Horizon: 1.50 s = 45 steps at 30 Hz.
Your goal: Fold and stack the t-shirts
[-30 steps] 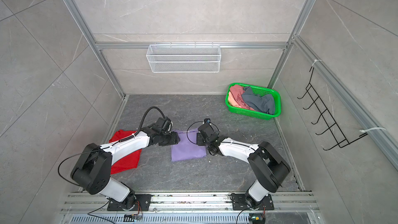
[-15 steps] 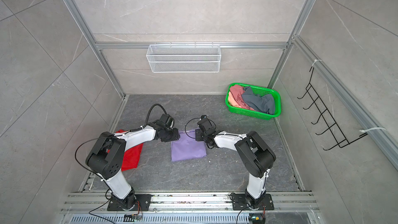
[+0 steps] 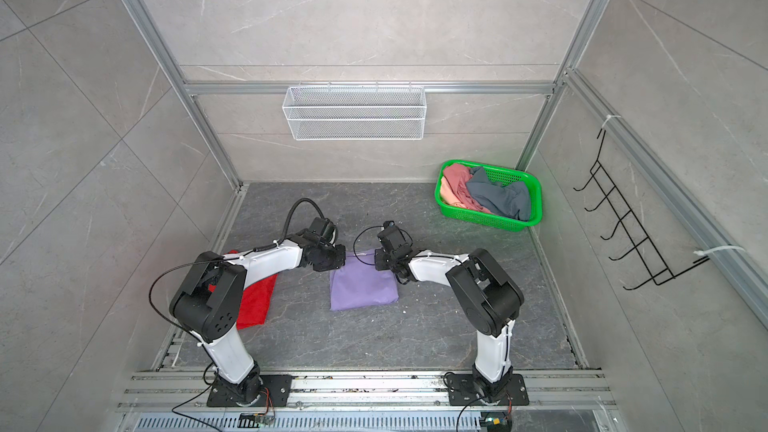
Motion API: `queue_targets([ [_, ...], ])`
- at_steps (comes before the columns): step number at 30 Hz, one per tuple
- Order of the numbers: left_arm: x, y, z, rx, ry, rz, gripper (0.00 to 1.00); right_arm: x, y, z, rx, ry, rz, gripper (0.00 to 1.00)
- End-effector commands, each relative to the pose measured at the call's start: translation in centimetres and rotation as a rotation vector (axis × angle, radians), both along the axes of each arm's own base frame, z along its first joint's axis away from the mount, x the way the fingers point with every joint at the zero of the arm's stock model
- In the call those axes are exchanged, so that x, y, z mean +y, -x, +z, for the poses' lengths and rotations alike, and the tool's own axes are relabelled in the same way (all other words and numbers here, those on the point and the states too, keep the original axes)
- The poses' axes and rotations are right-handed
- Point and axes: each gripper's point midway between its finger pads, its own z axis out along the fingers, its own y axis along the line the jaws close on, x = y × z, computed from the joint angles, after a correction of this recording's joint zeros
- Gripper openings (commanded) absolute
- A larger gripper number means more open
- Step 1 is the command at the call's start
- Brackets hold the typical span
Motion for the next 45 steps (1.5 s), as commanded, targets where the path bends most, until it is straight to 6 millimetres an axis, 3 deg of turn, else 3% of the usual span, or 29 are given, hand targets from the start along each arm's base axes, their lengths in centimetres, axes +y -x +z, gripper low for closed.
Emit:
queue_targets([
  [1, -0.3, 0.1, 5.0, -0.100, 0.084, -0.005, 0.00, -0.5, 0.8, 4.9, -0.069, -0.063, -0.012, 0.00],
  [5, -0.1, 0.6, 8.9, -0.179, 0.134, -0.007, 0.00, -1.3, 1.8, 8.9, -0.125, -0.096, -0.010, 0.00],
  [8, 0.2, 0.2, 10.3, -0.218, 0.121, -0.011, 0.00, -1.2, 1.3, 9.5, -0.137, -0.075, -0.003, 0.00],
  [15, -0.3, -2.6, 6.1, -0.134, 0.086, -0.016, 0.00, 0.3, -2.5, 5.7, -0.105, -0.020, -0.040, 0.00],
  [18, -0.4, -4.6, 4.0, -0.115, 0.086, -0.008, 0.00, -0.5, -4.5, 3.6, -0.091, -0.002, -0.113, 0.00],
  [23, -0.1, -8.0, 2.6, -0.147, 0.118, 0.018, 0.00, -1.5, -6.7, 1.1, -0.063, -0.013, -0.197, 0.00],
  [26, 0.1, -9.0, 2.3, -0.157, 0.130, 0.021, 0.07, -1.7, -7.1, -0.4, -0.041, 0.000, -0.225, 0.00],
  [28, 0.2, -9.4, 2.8, -0.178, 0.129, 0.019, 0.23, -1.9, -7.1, -0.9, -0.026, 0.006, -0.237, 0.06],
  [30, 0.6, -9.3, 3.5, -0.197, 0.114, 0.026, 0.40, -2.2, -6.8, -0.4, -0.028, 0.011, -0.243, 0.11],
  [32, 1.4, -8.8, 4.5, -0.224, 0.089, 0.033, 0.50, -2.9, -6.3, 0.8, -0.045, 0.019, -0.251, 0.33],
  [34, 2.1, -7.9, 5.4, -0.236, 0.067, 0.036, 0.58, -3.6, -5.5, 2.5, -0.056, 0.029, -0.255, 0.46],
  [37, 3.1, -5.4, 5.5, -0.195, 0.039, 0.019, 0.62, -4.4, -3.2, 3.9, -0.037, 0.046, -0.241, 0.48],
  [40, 3.6, -2.3, 4.8, -0.127, 0.054, 0.020, 0.69, -5.1, -0.4, 4.9, -0.018, 0.022, -0.246, 0.57],
  [45, 3.2, 2.0, 3.8, -0.020, 0.146, 0.026, 0.71, -5.0, 3.9, 5.5, 0.063, -0.207, -0.279, 0.68],
])
